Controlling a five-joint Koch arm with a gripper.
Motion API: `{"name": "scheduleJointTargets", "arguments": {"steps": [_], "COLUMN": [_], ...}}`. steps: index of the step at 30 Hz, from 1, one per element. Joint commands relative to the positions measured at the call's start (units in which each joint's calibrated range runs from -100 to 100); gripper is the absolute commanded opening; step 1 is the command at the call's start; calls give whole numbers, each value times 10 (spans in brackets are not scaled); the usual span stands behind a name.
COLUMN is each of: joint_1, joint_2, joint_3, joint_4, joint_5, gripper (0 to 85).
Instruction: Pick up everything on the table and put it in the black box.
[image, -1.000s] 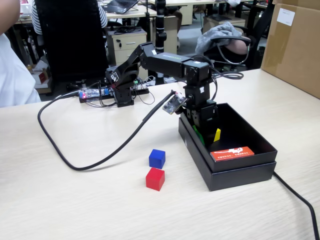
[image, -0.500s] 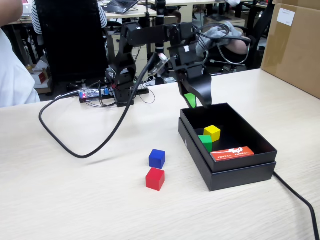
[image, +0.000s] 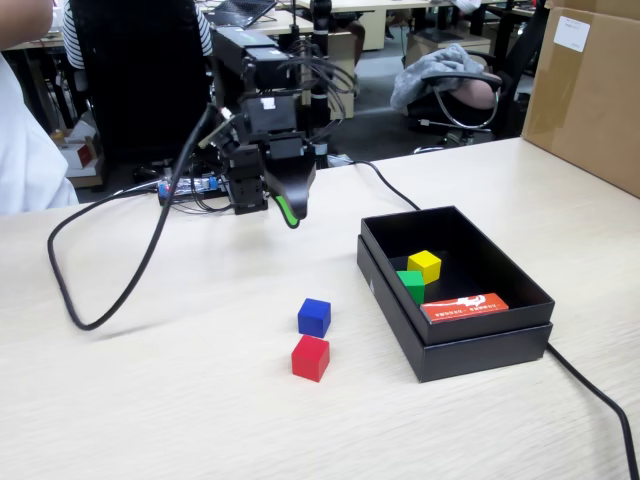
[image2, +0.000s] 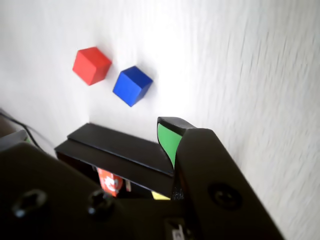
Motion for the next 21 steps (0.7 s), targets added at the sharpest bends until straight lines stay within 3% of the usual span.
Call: {"name": "scheduleJointTargets", "arguments": {"steps": [1,21], "joint_1": [-3,-4], "joint_2": [-42,280], "joint_3": [12,151], "joint_4": [38,32], "joint_5": [-6,1], "gripper": [507,501]}}
